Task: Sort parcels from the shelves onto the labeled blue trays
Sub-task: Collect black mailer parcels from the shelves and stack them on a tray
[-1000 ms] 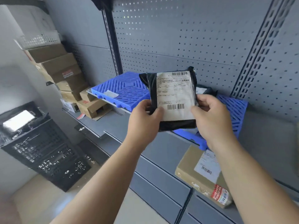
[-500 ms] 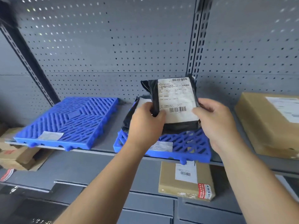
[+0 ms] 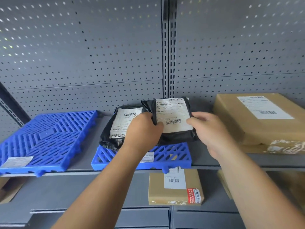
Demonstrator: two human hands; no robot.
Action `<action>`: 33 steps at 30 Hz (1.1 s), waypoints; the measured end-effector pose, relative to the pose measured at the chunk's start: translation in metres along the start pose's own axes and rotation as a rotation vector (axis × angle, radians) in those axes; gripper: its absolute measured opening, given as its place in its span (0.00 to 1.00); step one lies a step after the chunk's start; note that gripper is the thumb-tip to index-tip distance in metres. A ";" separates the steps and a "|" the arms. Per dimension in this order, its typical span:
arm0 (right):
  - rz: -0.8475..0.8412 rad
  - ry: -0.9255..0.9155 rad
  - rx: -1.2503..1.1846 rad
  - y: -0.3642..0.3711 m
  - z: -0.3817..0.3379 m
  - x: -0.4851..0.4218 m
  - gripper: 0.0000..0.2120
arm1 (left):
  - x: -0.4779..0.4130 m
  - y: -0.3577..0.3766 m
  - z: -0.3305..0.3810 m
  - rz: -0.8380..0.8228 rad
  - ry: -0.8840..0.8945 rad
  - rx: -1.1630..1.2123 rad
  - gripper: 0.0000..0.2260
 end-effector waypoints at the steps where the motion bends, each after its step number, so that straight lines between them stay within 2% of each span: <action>1: -0.002 0.019 -0.002 -0.001 0.002 -0.001 0.11 | 0.000 0.001 0.002 0.014 0.005 -0.035 0.08; 5: -0.043 0.040 0.020 0.001 0.010 -0.008 0.07 | -0.004 0.004 0.004 0.049 0.003 -0.142 0.08; 7: -0.060 0.046 0.036 0.002 0.013 -0.014 0.11 | -0.006 0.006 0.003 0.051 -0.002 -0.232 0.10; 10: -0.145 0.066 0.060 0.008 0.015 -0.018 0.22 | -0.003 0.005 0.004 0.130 0.004 -0.408 0.21; 12: -0.154 0.039 0.053 0.007 0.015 -0.022 0.26 | 0.000 0.003 0.006 0.177 0.004 -0.401 0.26; 16: -0.133 0.001 0.059 0.003 0.016 -0.026 0.25 | 0.000 0.006 0.004 0.147 -0.013 -0.381 0.28; 27: -0.109 -0.190 0.251 -0.011 0.012 -0.020 0.25 | 0.014 0.019 0.020 0.181 0.017 -0.312 0.27; 33: -0.052 -0.226 0.328 -0.018 0.014 -0.011 0.25 | 0.027 0.028 0.022 0.174 0.074 -0.269 0.25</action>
Point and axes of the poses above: each hand's wrist, its own x-axis away from the middle knuckle, its own y-axis out of the palm, z = x × y, the point moved 7 cm from there along -x, towards the middle knuckle, and after that the axes turned 5 degrees about x, right-handed, at the moved point
